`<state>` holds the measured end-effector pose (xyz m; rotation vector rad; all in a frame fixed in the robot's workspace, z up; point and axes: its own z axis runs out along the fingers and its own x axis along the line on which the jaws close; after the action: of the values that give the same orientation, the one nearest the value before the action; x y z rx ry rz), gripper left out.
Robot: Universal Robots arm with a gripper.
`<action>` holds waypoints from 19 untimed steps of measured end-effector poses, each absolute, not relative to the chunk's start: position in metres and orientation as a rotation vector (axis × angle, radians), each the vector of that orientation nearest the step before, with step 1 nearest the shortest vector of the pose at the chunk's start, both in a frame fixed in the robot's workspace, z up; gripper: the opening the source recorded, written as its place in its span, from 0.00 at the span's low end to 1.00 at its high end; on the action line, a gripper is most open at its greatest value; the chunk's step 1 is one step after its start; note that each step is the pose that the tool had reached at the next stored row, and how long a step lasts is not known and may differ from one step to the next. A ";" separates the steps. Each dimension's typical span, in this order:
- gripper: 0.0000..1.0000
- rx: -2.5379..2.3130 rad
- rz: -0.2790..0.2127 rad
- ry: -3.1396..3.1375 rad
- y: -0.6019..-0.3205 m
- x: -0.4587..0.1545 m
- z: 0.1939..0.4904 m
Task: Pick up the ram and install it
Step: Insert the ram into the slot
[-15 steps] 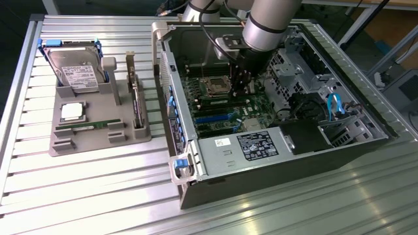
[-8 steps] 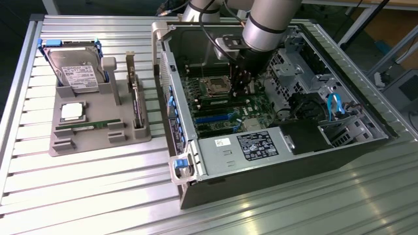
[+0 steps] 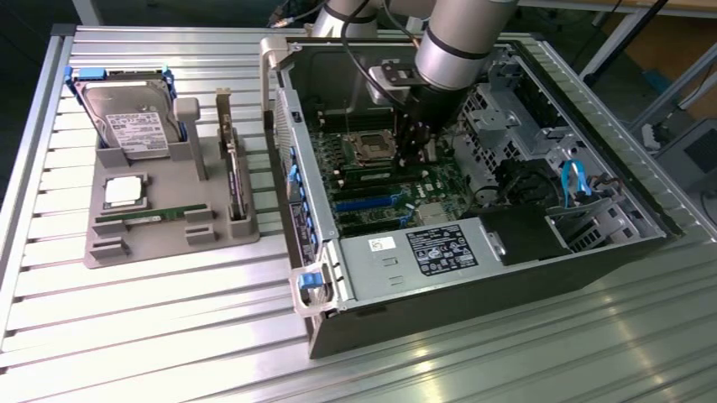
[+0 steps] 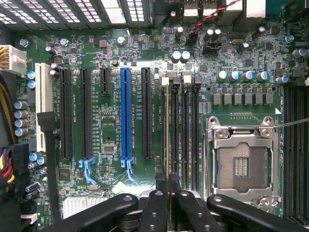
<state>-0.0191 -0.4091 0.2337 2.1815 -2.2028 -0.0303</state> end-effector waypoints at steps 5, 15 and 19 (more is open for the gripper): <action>0.12 2.181 -0.030 -2.203 -0.409 -0.019 0.231; 0.25 2.181 -0.030 -2.203 -0.409 -0.019 0.231; 0.25 2.181 -0.030 -2.203 -0.409 -0.019 0.243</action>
<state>-0.0191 -0.4091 0.2432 2.1814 -2.2028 -0.0303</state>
